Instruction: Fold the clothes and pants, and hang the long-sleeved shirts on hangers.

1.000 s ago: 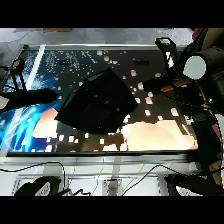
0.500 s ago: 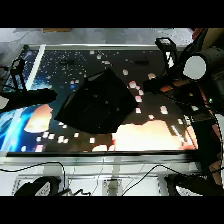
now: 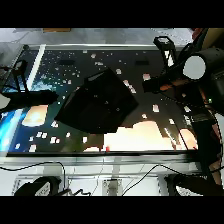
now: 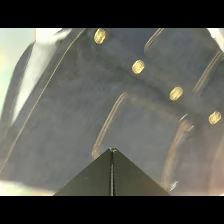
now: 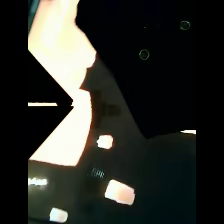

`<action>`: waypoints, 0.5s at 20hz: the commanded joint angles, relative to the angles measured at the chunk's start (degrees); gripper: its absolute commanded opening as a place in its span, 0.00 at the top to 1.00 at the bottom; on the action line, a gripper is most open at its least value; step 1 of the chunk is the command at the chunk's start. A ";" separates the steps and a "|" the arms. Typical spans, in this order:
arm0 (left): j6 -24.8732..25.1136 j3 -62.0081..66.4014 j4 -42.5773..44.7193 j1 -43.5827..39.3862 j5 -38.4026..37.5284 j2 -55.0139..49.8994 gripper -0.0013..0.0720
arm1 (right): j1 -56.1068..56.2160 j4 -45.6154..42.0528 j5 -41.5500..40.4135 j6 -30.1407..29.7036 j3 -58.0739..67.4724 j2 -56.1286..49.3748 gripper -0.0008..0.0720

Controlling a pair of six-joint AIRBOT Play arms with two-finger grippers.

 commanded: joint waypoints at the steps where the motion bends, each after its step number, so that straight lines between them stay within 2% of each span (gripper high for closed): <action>1: 0.02 -0.59 13.07 0.09 -6.36 -1.46 0.97 | 0.04 1.46 6.03 -9.97 -3.30 -0.50 0.95; 3: -0.24 -3.02 19.67 0.31 -6.91 -1.77 0.96 | 0.04 8.00 5.73 -11.21 -10.80 -0.31 0.94; 4: -0.22 -4.66 20.28 0.74 -6.88 -1.79 0.96 | 0.04 14.10 3.91 -13.31 -15.76 -0.31 0.94; 7: -0.17 -8.59 21.16 1.40 -6.88 -1.90 0.96 | 0.11 37.73 -3.69 -26.91 -30.14 -0.33 0.94; 8: -0.04 -9.07 21.11 1.55 -6.88 -2.21 0.96 | 0.11 43.85 -6.86 -29.40 -33.86 -0.33 0.94; 9: 0.07 -9.18 21.14 1.55 -6.86 -2.71 0.85 | 0.11 47.50 -10.80 -29.51 -37.00 -0.37 0.94; 10: 0.04 -9.18 21.11 1.55 -6.40 -3.39 0.44 | 0.11 48.61 -14.43 -29.46 -38.93 -0.39 0.94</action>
